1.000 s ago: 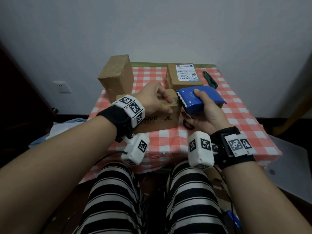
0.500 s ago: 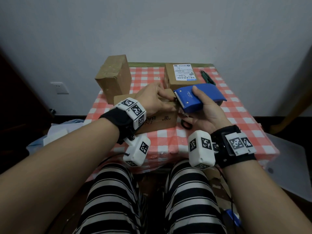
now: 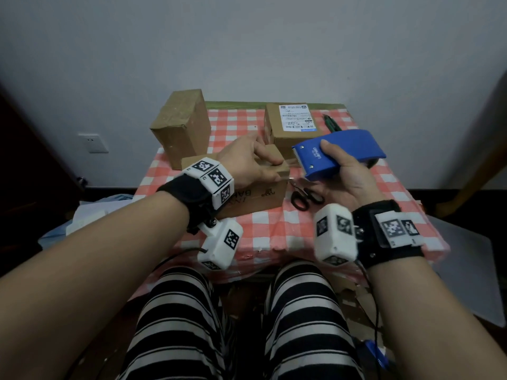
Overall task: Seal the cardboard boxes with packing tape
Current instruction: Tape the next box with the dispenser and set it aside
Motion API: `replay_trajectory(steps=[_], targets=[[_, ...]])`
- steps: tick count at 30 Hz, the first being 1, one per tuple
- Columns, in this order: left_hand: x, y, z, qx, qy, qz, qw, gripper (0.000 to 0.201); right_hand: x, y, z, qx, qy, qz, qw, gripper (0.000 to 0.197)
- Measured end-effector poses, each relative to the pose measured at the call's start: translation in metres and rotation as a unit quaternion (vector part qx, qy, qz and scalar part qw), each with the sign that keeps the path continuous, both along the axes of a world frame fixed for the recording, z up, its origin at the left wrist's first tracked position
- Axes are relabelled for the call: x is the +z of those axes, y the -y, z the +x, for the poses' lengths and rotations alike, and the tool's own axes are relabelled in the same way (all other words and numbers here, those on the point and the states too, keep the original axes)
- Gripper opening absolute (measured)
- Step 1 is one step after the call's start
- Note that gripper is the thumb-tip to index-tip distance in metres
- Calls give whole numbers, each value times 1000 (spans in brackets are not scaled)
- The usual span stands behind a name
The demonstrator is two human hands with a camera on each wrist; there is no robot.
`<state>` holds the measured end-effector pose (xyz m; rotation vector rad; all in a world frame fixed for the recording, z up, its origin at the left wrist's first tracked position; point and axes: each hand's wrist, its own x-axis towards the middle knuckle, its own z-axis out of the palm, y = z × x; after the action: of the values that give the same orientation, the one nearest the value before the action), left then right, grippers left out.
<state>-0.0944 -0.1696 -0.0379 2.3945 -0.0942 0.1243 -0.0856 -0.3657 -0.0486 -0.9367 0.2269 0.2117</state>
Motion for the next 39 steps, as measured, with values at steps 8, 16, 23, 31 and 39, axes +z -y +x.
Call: replay_trajectory(steps=[8,16,23,31,39], targets=[[1,0,-4,9,6,-12,1000,32,-3,-10,-1,-53,80,-63,993,74],[0,0,-2,-4,-3,-15,1000,32,-2,-6,7,-58,38,-41,997,76],[-6,-3,2,8,-5,-14,1000,39,-1,1,10,-22,12,-20,999,58],[-2,1,1,8,4,21,1000,26,1,13,8,-74,49,-106,990,67],[0,9,2,38,2,36,999,35,-14,-11,8,-118,79,-157,977,75]])
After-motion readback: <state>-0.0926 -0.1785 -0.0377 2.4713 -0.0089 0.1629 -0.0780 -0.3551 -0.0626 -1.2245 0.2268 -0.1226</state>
